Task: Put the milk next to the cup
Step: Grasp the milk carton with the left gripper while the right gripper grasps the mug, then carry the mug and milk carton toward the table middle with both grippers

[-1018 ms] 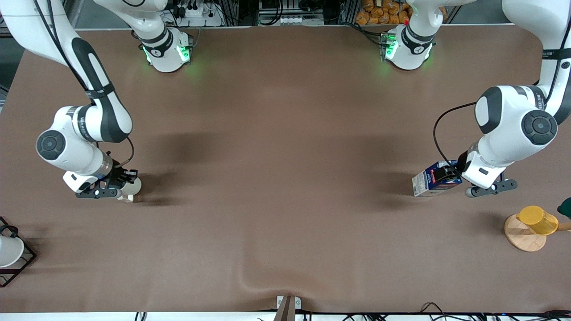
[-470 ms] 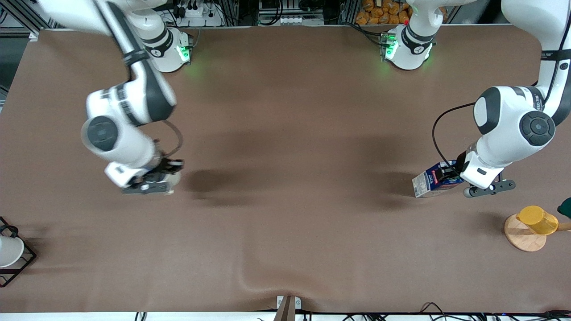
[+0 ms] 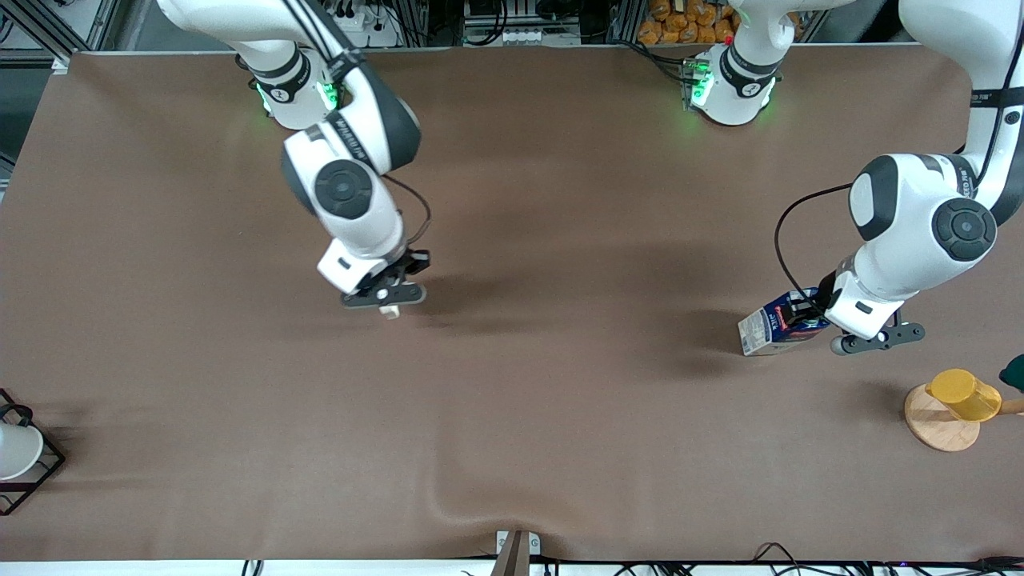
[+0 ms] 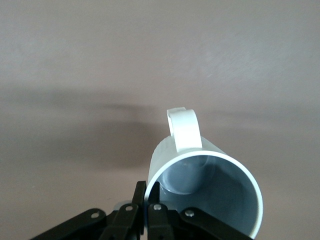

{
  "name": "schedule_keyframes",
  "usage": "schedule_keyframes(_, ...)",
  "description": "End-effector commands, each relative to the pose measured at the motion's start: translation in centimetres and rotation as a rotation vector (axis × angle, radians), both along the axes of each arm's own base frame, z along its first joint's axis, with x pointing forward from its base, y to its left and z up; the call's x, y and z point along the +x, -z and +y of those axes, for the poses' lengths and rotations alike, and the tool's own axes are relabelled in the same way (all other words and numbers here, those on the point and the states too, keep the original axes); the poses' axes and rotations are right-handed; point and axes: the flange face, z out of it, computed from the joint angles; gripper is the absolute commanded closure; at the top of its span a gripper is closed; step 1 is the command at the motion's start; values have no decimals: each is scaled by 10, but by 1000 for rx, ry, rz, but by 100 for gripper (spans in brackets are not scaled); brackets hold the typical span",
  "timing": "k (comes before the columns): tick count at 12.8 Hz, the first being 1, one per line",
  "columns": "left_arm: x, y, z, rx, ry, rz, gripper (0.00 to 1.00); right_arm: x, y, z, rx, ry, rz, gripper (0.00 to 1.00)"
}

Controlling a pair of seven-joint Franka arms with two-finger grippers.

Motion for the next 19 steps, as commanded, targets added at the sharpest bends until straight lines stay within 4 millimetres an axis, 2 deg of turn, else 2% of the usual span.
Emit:
schedule_keyframes(1, -1, -28, -7, 15, 12, 10, 54, 3, 2, 14, -1, 34, -4, 100)
schedule_keyframes(3, 3, -45, -16, 18, 20, 38, 54, 3, 2, 15, 1, 38, -1, 100)
schedule_keyframes(5, 5, -59, -19, 21, 25, 41, 54, -6, 5, 28, 4, 25, 1, 100)
schedule_keyframes(7, 6, -78, -39, 19, 50, 64, 54, -13, 7, 38, 0, 41, 4, 100)
schedule_keyframes(9, 6, -95, -59, 18, 36, 75, 54, -38, 12, 66, -5, 54, 10, 100)
schedule_keyframes(11, 2, -103, -81, 15, 13, 86, 54, -59, 24, 93, 30, 85, 47, 100)
schedule_keyframes(12, 1, -108, -88, 16, 8, 90, 54, -71, 26, 107, 38, 81, 45, 100)
schedule_keyframes(13, 0, -113, -92, 16, 2, 94, 54, -77, 37, 117, 36, 76, 42, 100)
schedule_keyframes(16, -6, -117, -116, 15, -51, 105, 52, -64, 60, 129, 95, 86, -10, 100)
schedule_keyframes(19, -16, -120, -153, 10, -79, 102, 52, -40, 79, 145, 116, 132, -31, 100)
